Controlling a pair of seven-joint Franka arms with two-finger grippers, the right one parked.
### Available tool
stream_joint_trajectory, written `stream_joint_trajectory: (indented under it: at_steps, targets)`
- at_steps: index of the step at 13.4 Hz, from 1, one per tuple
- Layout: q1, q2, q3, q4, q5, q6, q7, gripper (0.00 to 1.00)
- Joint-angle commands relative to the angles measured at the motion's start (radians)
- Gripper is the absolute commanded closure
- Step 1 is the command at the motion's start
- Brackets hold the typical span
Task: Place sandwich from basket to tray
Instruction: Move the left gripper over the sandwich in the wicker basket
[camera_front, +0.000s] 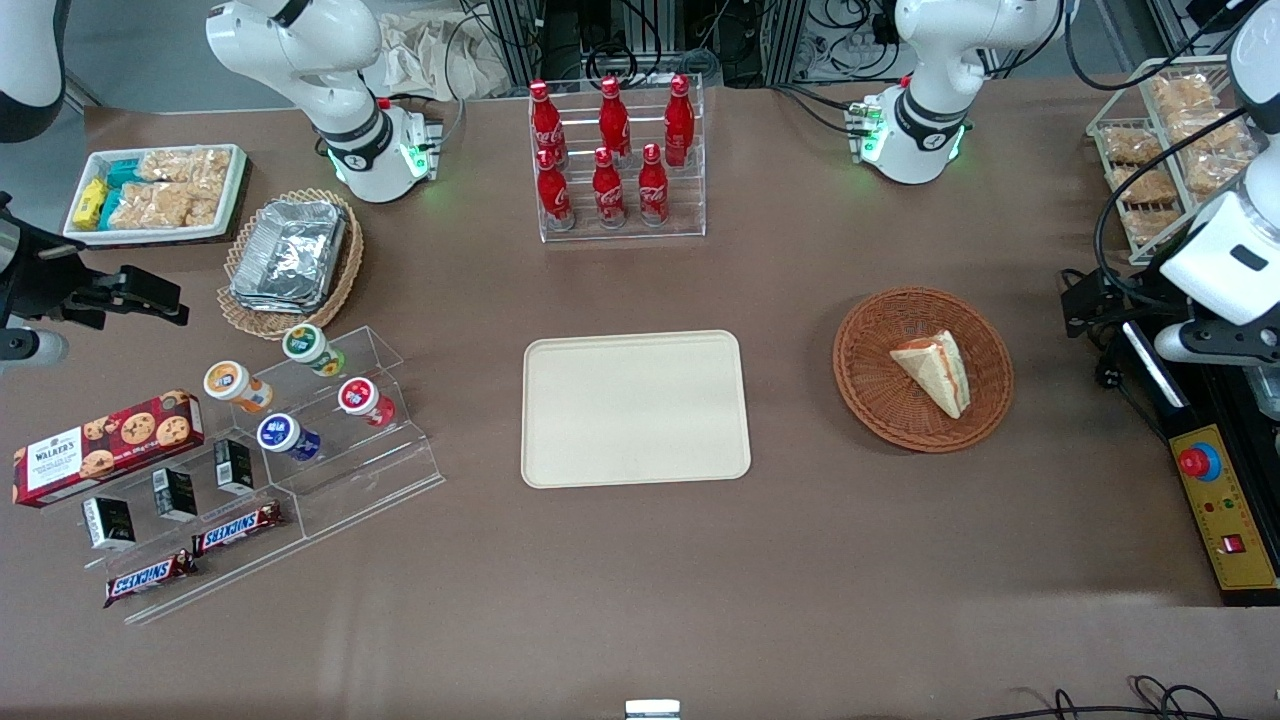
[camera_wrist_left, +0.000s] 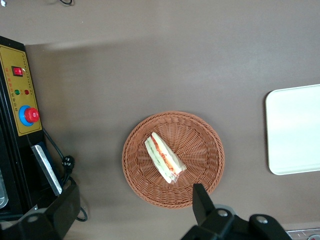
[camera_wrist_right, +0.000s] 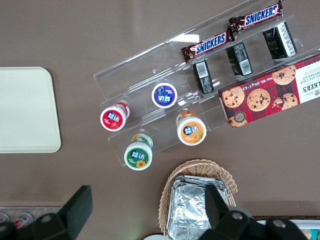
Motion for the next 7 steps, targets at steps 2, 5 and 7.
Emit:
stream_joint_trajectory:
  at_steps: [2, 5, 7]
  targets:
    - [-0.005, 0.027, -0.015, 0.039, -0.001, -0.024, -0.085, 0.0]
    - [-0.011, 0.027, -0.023, 0.008, -0.004, -0.042, -0.233, 0.0]
    - [-0.011, 0.016, -0.041, -0.03, -0.007, -0.037, -0.38, 0.0]
